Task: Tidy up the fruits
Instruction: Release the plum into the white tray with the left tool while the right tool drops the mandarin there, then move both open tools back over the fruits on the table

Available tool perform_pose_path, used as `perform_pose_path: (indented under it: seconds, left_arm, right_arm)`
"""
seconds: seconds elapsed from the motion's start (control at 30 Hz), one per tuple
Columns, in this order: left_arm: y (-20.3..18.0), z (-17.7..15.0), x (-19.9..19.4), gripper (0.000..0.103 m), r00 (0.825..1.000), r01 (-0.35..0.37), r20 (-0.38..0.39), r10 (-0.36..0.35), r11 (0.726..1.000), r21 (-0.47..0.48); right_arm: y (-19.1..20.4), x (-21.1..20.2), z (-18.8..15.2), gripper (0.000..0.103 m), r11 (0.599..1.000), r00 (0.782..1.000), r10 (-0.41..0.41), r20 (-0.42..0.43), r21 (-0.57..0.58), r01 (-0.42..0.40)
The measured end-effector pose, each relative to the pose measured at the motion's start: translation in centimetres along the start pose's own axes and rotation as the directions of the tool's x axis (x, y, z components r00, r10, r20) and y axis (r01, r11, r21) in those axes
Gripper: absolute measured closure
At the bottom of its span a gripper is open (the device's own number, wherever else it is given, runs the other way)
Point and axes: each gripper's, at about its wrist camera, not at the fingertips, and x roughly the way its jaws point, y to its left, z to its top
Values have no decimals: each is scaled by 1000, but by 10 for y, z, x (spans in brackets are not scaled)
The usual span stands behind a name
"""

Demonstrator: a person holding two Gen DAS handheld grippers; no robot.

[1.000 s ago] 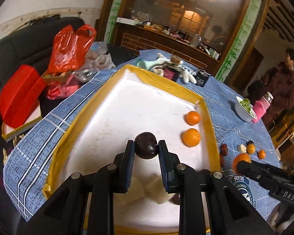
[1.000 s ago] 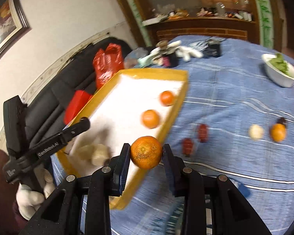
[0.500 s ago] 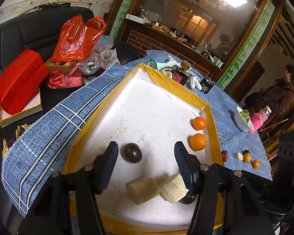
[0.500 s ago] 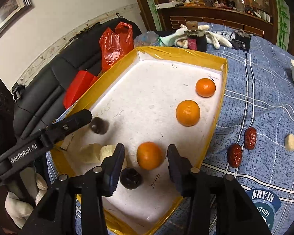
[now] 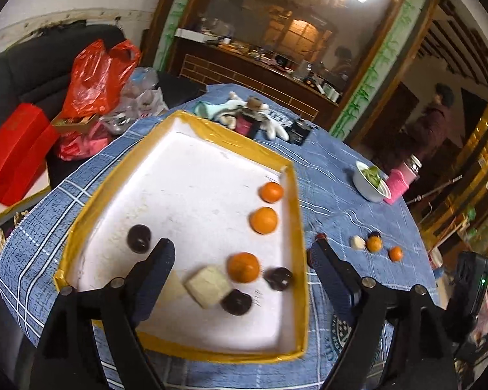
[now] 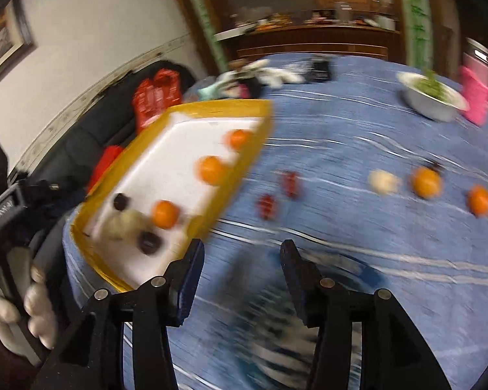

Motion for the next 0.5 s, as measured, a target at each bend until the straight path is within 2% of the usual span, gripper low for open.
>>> perform_pose_path:
  seconds: [0.23,0.37,0.5]
  left_arm:
    - [-47,-12,10,18,998,32,-49,-28,996,85]
    - [-75,-22,19,18,996,46,-80,-35,988,147]
    - [-100,-32,30,18,992,61,-118,-37,975,215]
  right_arm:
    - [-101,-57,-27,46,975,988,-149,41,175,140]
    - [-130,-74,-31,46,961,984,-166,63,236,147]
    - [-144,-68,-22,46,958,984,-165,66,248,144]
